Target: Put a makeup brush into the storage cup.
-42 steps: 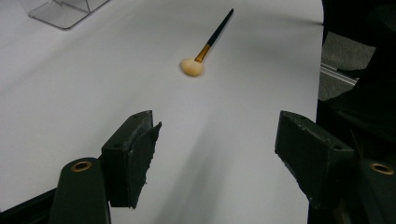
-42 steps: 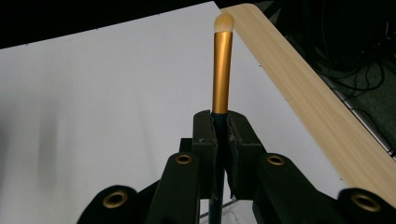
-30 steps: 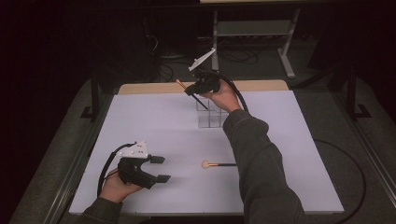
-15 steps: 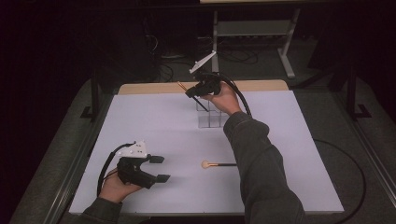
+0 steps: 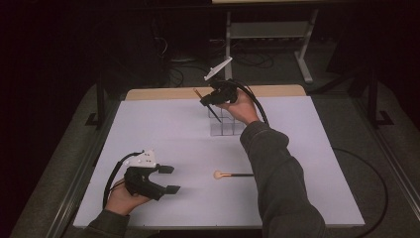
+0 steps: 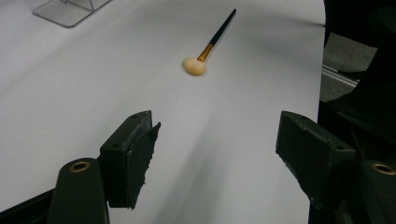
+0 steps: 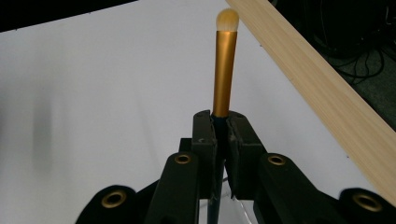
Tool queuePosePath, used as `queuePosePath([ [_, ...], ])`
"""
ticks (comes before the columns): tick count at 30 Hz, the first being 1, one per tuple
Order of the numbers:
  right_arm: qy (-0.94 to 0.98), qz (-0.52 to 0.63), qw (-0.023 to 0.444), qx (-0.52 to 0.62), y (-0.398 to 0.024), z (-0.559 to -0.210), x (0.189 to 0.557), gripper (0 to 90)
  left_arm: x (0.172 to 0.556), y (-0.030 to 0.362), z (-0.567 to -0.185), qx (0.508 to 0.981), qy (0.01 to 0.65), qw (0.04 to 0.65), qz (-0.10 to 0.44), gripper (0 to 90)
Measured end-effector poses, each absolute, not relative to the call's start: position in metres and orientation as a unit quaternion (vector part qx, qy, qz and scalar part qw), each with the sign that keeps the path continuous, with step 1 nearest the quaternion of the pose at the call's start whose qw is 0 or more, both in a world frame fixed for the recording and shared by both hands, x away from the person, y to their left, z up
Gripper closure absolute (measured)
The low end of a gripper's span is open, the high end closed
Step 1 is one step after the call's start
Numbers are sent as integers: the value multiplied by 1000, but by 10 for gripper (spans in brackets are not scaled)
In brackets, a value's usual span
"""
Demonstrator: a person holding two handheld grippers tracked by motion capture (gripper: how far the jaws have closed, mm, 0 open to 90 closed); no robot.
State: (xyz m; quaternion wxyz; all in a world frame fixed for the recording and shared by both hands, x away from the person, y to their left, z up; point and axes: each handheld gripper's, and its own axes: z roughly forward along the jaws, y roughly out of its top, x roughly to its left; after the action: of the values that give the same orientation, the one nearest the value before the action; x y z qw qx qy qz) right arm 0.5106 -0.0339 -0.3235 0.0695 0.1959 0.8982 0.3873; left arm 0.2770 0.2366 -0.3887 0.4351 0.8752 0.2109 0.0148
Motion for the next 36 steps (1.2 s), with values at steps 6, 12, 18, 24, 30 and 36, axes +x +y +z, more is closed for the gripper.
queuePosePath([
  [6, 899, 387, 74, 194, -39, -325, 508, 821, 277, 236, -389, 875, 212, 435, 16, 266],
  [12, 899, 385, 74, 196, -42, -330, 506, 820, 277, 236, -390, 876, 212, 434, 15, 266],
  [18, 898, 385, 74, 200, -44, -334, 504, 819, 277, 236, -390, 875, 215, 434, 14, 265],
  [24, 897, 385, 74, 206, -49, -337, 502, 819, 277, 235, -391, 876, 213, 432, 15, 266],
  [30, 896, 385, 72, 210, -53, -338, 500, 818, 278, 234, -391, 878, 212, 430, 13, 265],
  [36, 896, 382, 73, 213, -55, -340, 498, 818, 278, 233, -392, 879, 209, 427, 13, 265],
])
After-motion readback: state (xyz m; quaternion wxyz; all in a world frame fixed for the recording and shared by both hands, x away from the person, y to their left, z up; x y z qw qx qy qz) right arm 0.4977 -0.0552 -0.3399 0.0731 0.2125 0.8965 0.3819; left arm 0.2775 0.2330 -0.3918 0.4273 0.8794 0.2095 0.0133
